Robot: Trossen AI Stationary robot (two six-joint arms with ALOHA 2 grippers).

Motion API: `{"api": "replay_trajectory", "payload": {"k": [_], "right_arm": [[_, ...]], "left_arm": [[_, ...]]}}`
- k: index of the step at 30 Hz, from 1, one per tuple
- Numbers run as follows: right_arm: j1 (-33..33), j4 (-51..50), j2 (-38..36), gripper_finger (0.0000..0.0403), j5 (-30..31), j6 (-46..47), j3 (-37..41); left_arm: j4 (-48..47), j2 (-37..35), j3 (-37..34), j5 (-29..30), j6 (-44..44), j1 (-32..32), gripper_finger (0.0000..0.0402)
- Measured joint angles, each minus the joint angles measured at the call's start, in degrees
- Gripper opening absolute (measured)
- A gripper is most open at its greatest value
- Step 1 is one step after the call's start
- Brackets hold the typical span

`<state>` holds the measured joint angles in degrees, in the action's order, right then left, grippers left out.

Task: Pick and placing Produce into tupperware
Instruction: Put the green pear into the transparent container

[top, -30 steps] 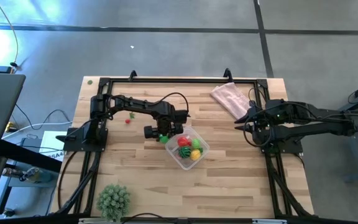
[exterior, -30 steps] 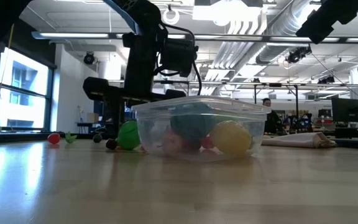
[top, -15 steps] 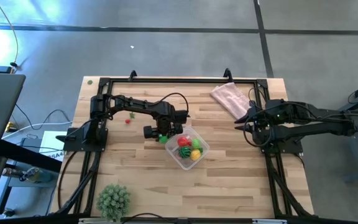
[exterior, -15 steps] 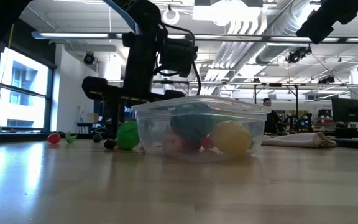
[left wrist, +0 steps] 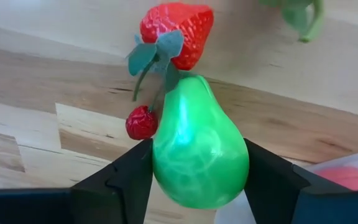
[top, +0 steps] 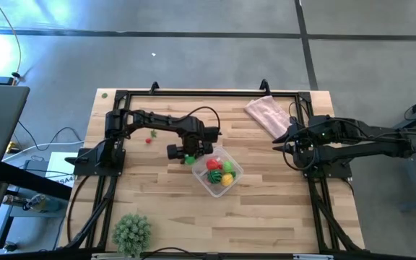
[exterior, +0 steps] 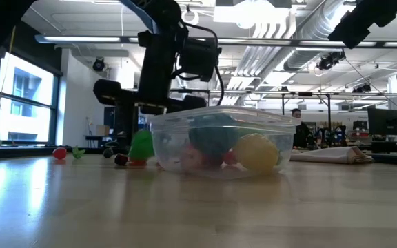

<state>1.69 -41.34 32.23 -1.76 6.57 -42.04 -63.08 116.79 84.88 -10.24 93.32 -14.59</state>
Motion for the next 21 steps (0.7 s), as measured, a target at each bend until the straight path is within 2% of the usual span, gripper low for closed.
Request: {"api": "replay_trajectory", "payload": {"k": [9,16,21], "right_arm": [[0.0,0.0,0.0,0.0105,0.0,0.0,0.0],[0.0,0.0,0.0,0.0105,0.0,0.0,0.0],[0.0,0.0,0.0,0.0105,0.0,0.0,0.0]], "left_arm": [[-8.5,0.0,8.4,5.1,-1.4,0.0,0.0199],[-16.1,0.0,19.5,10.1,-4.3,0.0,0.0199],[-17.9,0.0,27.0,12.7,-6.5,1.3,0.0199]]}}
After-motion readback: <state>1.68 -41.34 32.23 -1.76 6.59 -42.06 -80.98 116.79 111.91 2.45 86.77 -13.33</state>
